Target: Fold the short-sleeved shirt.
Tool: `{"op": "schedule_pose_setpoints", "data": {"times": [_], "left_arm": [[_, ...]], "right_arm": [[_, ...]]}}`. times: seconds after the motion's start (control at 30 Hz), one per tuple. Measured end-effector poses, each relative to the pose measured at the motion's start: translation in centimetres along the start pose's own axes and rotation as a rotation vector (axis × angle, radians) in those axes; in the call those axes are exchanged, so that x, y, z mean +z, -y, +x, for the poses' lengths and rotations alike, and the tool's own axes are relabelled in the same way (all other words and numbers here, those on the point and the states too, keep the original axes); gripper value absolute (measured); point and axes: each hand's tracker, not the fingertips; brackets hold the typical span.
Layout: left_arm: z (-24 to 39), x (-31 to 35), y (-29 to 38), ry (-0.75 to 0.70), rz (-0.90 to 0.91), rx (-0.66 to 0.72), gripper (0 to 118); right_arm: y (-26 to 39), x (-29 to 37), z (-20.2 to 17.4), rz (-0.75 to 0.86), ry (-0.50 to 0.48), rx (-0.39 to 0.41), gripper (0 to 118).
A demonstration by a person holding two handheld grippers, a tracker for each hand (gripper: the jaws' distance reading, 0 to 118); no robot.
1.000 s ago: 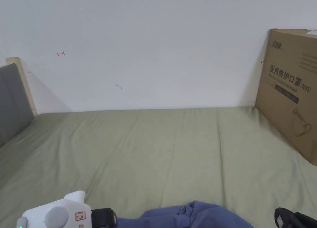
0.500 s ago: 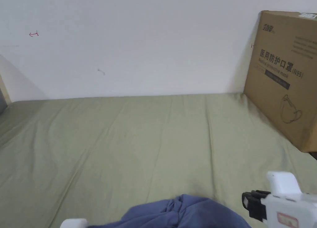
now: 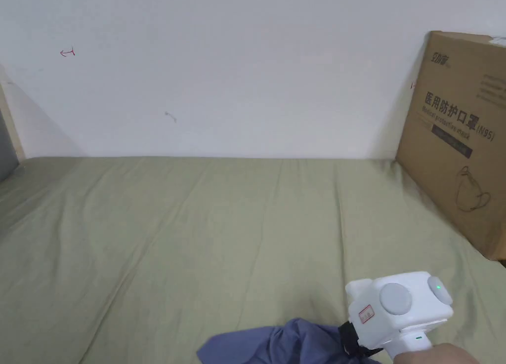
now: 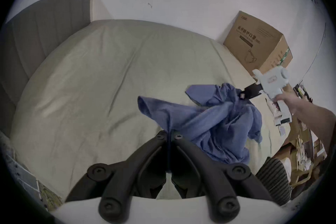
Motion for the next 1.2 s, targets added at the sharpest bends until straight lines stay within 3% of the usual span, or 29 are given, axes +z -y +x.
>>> {"op": "schedule_pose_setpoints", "data": {"times": [0.07,0.2,0.57,0.67,0.9,1.2], "left_arm": [[-0.4,0.8,-0.9,-0.015,0.037,-0.004,2],[-0.9,2.8,-3.9,-0.078,0.117,-0.078,2],[0.7,11.4,-16.3,-0.042,0.382,-0.104,2],[1.5,11.5,-19.7,-0.042,0.411,-0.127,2],[2.9,7.6,-28.7,-0.032,0.423,-0.063,2],[2.9,3.8,-34.3,-0.121,0.558,0.020,2]], "right_arm": [[0.5,3.3,0.4,0.062,-0.045,-0.022,2],[1.4,11.6,1.3,0.206,-0.043,-0.053,2],[1.1,30.6,3.4,0.522,0.041,-0.099,2],[-0.5,32.6,3.5,0.551,0.049,-0.085,2],[-7.9,33.3,3.7,0.625,0.177,-0.068,2],[-15.8,32.4,2.9,0.809,0.257,-0.047,2]]}}
